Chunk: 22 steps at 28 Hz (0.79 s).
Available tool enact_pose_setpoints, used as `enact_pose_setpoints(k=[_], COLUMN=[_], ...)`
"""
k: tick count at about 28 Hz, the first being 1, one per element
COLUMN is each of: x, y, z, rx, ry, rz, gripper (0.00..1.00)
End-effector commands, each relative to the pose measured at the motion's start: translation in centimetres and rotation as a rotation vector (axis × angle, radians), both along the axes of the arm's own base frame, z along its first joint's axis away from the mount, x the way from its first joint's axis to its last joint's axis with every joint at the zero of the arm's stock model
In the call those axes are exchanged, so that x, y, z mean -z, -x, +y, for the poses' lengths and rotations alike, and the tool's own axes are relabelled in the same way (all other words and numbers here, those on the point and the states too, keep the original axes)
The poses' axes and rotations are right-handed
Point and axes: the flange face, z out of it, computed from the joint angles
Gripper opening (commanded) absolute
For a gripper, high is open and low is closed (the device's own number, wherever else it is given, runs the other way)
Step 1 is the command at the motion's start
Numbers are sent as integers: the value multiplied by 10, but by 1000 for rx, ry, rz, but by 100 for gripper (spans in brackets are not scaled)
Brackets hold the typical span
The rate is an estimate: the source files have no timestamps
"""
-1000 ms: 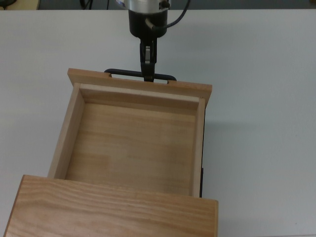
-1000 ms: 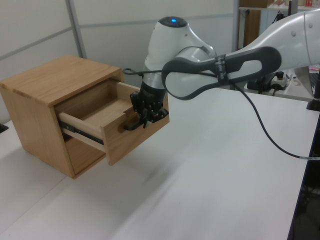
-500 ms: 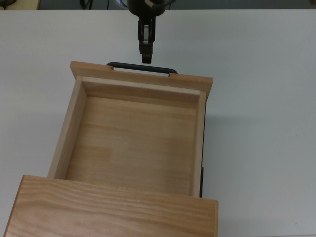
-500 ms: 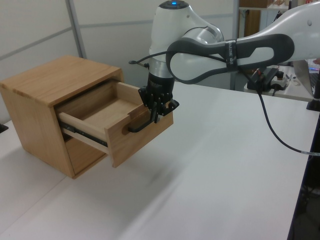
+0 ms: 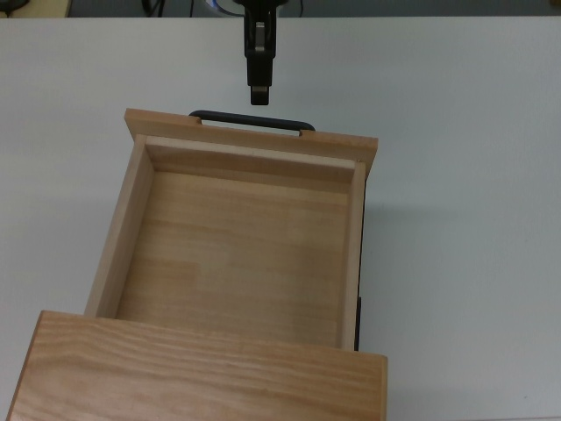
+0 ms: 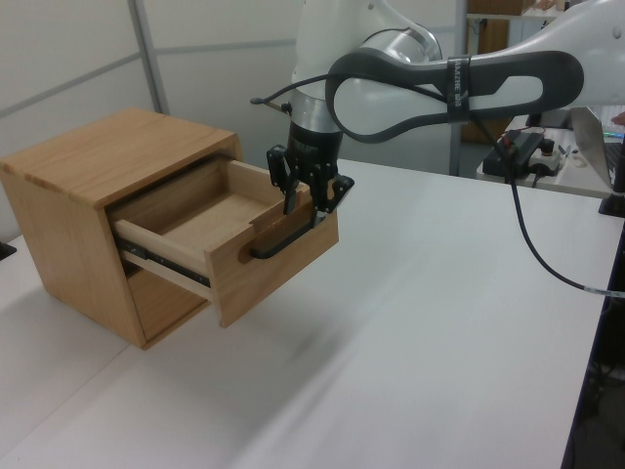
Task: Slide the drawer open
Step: 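Open the gripper and lift it off the handle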
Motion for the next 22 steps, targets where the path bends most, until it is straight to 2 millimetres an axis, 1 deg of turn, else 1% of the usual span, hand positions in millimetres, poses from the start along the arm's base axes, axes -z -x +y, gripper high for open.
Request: enact_pose_setpoints(k=[1,3,4,8,9,13,22], x=[-3,0,3,9,13,15,15], y=[13,15,18,21,24,28,28], z=[1,1,2,1,1,-1,-12], rx=[-149,-225,-308,-466,-558,-736,-1043], ry=[38,59,79,112,128,155,211], rz=[55,81,111,156,181,223,233], gripper=[88,94,100,100,100,100,100])
